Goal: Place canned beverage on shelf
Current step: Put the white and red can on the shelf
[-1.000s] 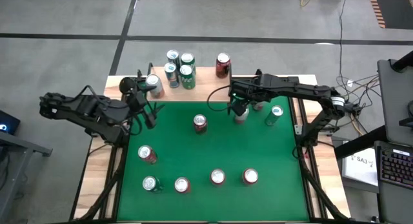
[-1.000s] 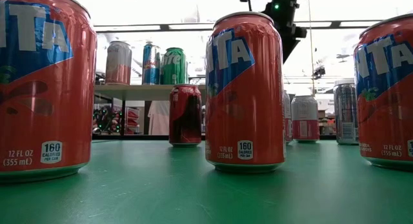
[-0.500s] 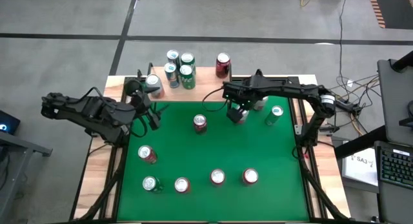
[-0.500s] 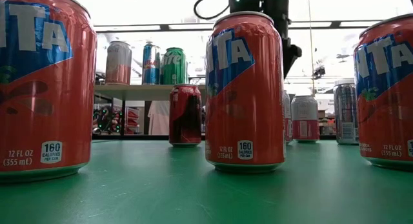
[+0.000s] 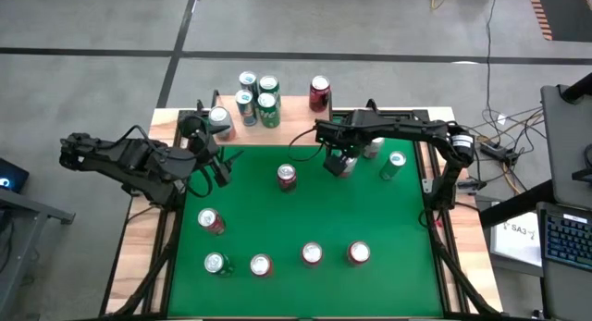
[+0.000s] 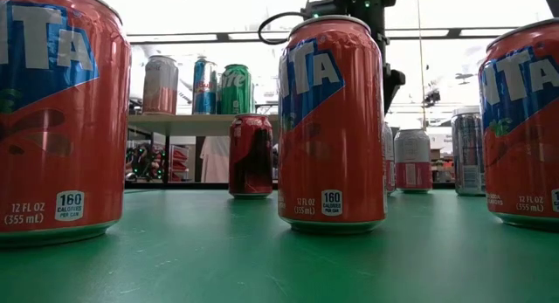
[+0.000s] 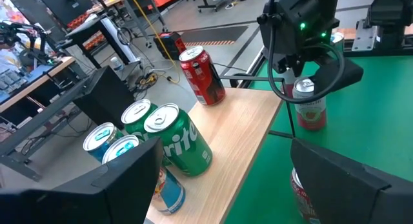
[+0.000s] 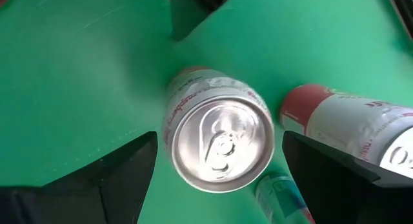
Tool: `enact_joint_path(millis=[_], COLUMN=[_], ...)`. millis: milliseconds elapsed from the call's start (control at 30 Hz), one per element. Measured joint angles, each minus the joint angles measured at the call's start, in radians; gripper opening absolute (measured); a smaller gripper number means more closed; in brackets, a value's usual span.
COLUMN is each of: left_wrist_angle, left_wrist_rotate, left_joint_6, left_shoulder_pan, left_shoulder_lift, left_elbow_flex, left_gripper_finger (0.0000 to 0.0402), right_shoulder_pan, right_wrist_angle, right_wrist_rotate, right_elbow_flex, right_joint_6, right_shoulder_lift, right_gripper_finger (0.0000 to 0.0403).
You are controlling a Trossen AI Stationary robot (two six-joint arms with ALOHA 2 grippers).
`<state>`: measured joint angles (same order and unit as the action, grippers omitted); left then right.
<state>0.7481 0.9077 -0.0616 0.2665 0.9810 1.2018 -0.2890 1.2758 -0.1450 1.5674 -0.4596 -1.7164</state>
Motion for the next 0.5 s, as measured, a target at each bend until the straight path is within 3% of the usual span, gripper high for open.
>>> enact_joint_path(millis=[500], left_wrist_angle=[0.000], left_wrist_rotate=[0.000], left_joint_6=[0.000], left_shoulder_pan=[0.000], left_shoulder_lift=[0.001], left_elbow_flex=[0.000], left_gripper_finger=[0.0326], right_shoulder_pan=[0.000], right_wrist_angle=[-0.061], right_wrist_rotate=[-0.016], right_elbow_flex=[-0.078], right_joint_6=[-0.001], right_shoulder_lift=[0.000], right_gripper_finger=[0.0327])
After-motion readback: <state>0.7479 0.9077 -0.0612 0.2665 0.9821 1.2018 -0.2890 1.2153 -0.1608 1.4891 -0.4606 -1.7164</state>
